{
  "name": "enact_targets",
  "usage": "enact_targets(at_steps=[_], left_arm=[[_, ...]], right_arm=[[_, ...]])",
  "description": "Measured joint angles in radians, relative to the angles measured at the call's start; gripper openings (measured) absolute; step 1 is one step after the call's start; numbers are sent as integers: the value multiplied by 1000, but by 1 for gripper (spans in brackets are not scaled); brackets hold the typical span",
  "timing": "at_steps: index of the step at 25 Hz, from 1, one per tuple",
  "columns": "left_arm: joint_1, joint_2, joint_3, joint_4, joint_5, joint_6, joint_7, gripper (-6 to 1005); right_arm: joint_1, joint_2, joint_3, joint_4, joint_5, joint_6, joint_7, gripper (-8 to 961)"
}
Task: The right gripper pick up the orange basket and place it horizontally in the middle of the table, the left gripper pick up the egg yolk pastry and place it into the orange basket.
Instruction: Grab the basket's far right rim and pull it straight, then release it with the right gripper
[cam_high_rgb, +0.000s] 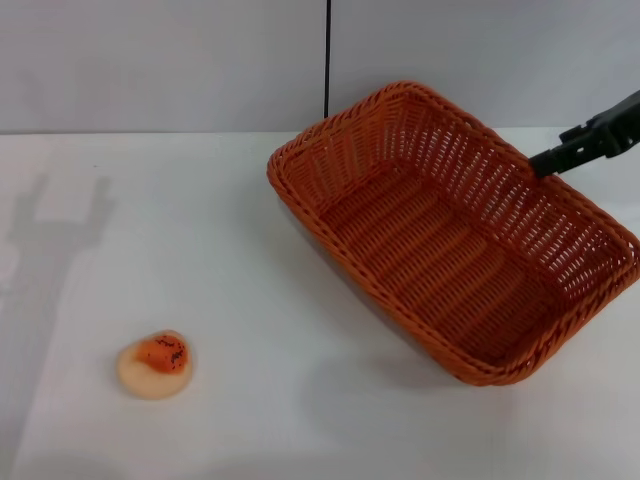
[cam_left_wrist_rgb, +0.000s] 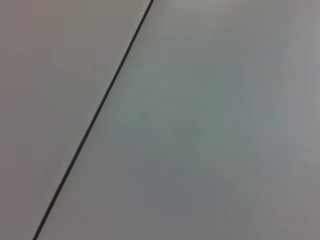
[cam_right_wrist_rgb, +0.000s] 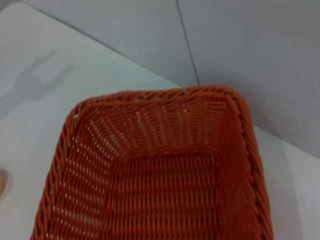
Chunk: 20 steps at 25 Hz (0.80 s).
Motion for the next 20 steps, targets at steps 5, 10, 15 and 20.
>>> enact_targets(at_steps=[5,10,15,20], left_arm=[[15,0,15,0,0,3,-4,860],[24,0,22,0,0,3,-6,860],[23,0,23,0,0,3,-6,860],[19,1,23,0,0,-3,-6,860]], right_arm=[[-9,8,-7,-19,-11,1,0,697],[-12,14,-16,-22,-32,8,5,680],[-9,33,-17,-23,-100,43,5,663],[-2,46,-18,-25,-150,71,5,645]])
